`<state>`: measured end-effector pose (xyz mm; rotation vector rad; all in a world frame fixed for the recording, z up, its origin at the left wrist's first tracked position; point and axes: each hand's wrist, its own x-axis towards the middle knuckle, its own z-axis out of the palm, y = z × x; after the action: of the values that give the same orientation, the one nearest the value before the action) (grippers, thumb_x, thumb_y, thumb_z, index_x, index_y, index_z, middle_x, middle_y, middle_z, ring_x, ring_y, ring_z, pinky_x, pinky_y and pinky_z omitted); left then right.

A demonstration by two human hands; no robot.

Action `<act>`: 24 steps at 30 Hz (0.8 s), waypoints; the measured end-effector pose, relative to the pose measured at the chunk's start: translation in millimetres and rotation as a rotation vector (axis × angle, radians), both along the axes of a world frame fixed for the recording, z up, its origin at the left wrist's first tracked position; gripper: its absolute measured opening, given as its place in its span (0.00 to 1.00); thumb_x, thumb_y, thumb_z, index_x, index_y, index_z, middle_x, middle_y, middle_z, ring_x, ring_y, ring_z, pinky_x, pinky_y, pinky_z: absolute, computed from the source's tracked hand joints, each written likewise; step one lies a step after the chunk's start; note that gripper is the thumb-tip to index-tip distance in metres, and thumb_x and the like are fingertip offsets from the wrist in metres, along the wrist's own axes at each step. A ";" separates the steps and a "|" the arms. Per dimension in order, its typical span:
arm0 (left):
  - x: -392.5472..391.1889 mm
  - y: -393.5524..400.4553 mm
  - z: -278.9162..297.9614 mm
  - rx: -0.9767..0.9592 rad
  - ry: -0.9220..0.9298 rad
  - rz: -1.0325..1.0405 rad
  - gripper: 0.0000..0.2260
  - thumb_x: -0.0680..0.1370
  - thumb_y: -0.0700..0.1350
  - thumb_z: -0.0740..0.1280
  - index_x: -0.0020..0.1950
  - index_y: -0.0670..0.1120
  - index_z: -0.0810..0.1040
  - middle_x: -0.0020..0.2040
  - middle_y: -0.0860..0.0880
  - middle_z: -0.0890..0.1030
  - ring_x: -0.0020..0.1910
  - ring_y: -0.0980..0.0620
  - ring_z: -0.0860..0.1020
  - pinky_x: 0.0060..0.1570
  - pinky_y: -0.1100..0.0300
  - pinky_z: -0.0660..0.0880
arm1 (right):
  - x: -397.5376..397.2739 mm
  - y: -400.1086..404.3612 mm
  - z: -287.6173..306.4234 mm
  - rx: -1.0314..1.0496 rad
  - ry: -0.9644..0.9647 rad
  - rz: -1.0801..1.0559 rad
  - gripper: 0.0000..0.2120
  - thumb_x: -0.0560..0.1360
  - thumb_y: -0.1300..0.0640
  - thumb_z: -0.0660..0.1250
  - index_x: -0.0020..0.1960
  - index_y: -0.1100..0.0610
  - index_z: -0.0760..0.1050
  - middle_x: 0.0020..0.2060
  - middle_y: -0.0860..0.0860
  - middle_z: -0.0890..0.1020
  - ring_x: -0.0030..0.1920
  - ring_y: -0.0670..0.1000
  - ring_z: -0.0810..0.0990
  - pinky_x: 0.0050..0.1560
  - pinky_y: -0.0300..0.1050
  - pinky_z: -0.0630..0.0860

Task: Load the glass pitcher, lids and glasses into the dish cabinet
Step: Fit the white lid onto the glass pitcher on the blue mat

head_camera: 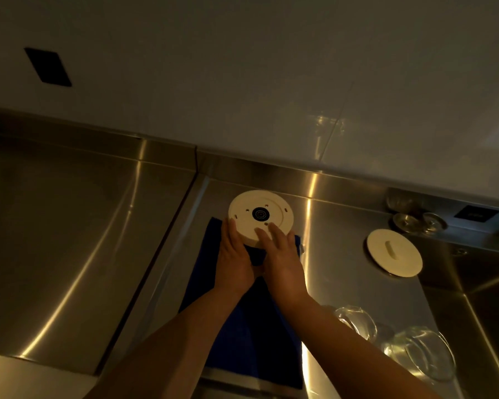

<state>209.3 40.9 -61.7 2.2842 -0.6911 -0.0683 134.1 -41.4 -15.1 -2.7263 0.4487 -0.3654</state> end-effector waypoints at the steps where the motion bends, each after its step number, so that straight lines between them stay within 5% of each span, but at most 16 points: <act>1: 1.7 1.5 0.2 0.007 0.000 -0.009 0.59 0.67 0.57 0.75 0.70 0.50 0.25 0.77 0.43 0.39 0.75 0.45 0.53 0.71 0.55 0.59 | -0.3 0.2 -2.0 -0.004 0.001 0.003 0.33 0.74 0.60 0.69 0.74 0.52 0.59 0.75 0.55 0.57 0.75 0.62 0.48 0.71 0.55 0.60; 7: 19.1 6.4 11.7 0.073 -0.158 -0.121 0.53 0.68 0.61 0.72 0.74 0.54 0.33 0.75 0.50 0.33 0.75 0.50 0.38 0.72 0.51 0.48 | -4.3 -12.8 -3.2 -0.115 -0.003 0.077 0.35 0.72 0.59 0.72 0.74 0.54 0.60 0.74 0.59 0.57 0.74 0.63 0.45 0.68 0.54 0.50; 11: 30.9 3.4 23.3 0.151 -0.205 -0.199 0.44 0.69 0.58 0.72 0.77 0.52 0.49 0.75 0.55 0.33 0.71 0.54 0.30 0.70 0.50 0.50 | -3.7 -21.1 3.4 -0.175 0.021 0.184 0.36 0.68 0.62 0.75 0.72 0.61 0.63 0.71 0.63 0.63 0.73 0.63 0.52 0.69 0.61 0.57; 15: 34.9 2.3 29.4 0.138 -0.154 -0.243 0.39 0.70 0.52 0.74 0.75 0.51 0.58 0.77 0.52 0.41 0.74 0.51 0.35 0.71 0.50 0.51 | -0.8 -20.3 3.6 -0.189 0.051 0.215 0.36 0.72 0.61 0.70 0.75 0.59 0.56 0.74 0.59 0.56 0.74 0.58 0.43 0.72 0.57 0.45; 21: 45.5 -3.2 41.0 0.157 -0.192 -0.369 0.35 0.72 0.47 0.73 0.75 0.47 0.60 0.78 0.48 0.51 0.76 0.49 0.45 0.74 0.46 0.51 | 8.3 -15.3 3.1 -0.143 0.085 0.144 0.40 0.73 0.59 0.70 0.76 0.57 0.49 0.76 0.56 0.51 0.74 0.56 0.40 0.74 0.60 0.49; 24: 54.1 -6.8 42.3 0.172 -0.219 -0.430 0.34 0.72 0.44 0.73 0.75 0.46 0.61 0.78 0.48 0.52 0.76 0.50 0.46 0.71 0.47 0.51 | 13.7 -12.3 0.0 -0.165 0.099 0.075 0.37 0.76 0.55 0.66 0.76 0.57 0.47 0.76 0.55 0.48 0.74 0.55 0.38 0.73 0.55 0.38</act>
<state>263.4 34.1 -19.4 2.2852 -1.3289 -0.0833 147.7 -53.7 -15.1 -2.9223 0.3558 -0.2590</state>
